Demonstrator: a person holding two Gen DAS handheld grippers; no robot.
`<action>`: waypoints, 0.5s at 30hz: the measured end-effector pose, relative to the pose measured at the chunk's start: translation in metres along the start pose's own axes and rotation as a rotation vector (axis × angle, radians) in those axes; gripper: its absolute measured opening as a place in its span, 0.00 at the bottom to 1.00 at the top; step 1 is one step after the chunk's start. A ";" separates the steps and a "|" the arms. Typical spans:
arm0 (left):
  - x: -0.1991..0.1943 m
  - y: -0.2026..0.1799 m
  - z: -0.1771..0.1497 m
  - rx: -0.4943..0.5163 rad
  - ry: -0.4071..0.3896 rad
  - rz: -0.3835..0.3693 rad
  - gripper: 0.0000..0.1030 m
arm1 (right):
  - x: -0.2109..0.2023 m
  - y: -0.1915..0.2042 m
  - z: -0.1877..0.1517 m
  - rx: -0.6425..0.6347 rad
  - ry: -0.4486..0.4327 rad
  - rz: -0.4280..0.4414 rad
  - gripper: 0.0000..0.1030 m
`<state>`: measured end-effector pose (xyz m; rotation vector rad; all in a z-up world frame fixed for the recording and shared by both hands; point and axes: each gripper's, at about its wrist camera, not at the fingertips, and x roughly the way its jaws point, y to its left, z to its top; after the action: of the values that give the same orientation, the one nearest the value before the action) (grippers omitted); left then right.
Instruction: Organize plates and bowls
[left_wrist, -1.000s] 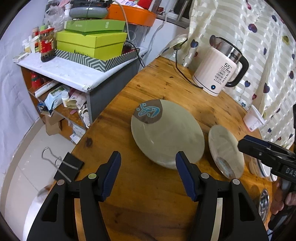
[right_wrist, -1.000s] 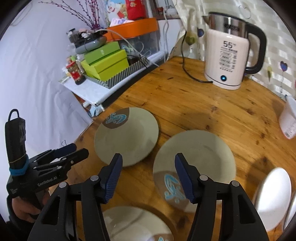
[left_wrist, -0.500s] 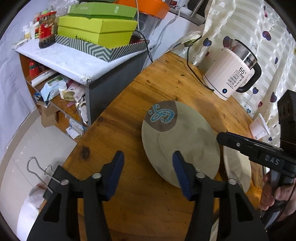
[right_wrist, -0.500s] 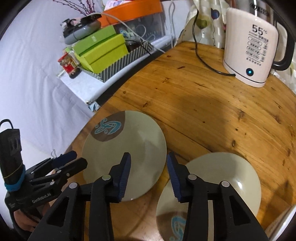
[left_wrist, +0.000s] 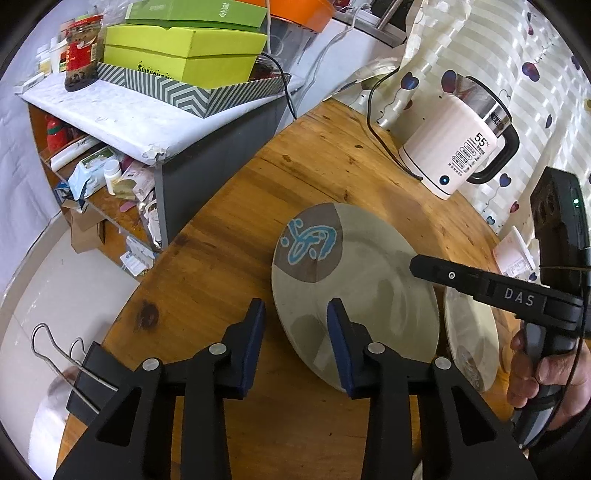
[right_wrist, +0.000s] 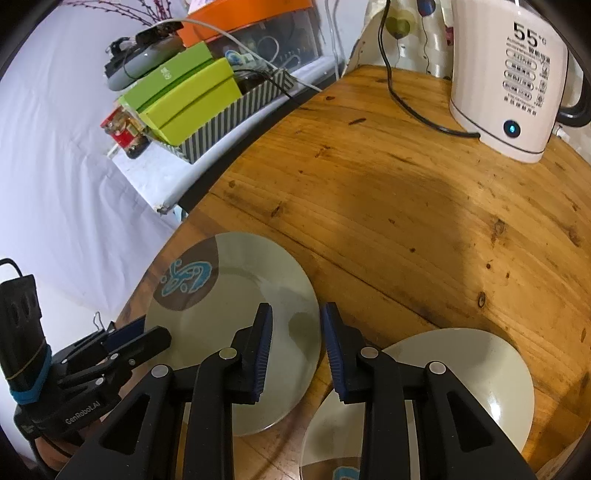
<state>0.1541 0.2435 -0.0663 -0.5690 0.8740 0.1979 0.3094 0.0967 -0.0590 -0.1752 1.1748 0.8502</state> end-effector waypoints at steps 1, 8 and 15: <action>0.000 0.000 0.000 -0.004 -0.001 0.000 0.35 | 0.002 -0.001 0.000 0.004 0.005 0.000 0.27; 0.000 0.001 0.000 -0.007 -0.006 0.004 0.35 | 0.008 -0.002 -0.005 0.022 0.027 0.029 0.27; 0.002 0.001 0.001 -0.012 -0.003 0.002 0.35 | 0.008 -0.003 -0.005 0.033 0.021 0.027 0.23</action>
<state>0.1557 0.2445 -0.0674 -0.5787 0.8708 0.2054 0.3086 0.0956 -0.0685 -0.1418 1.2119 0.8540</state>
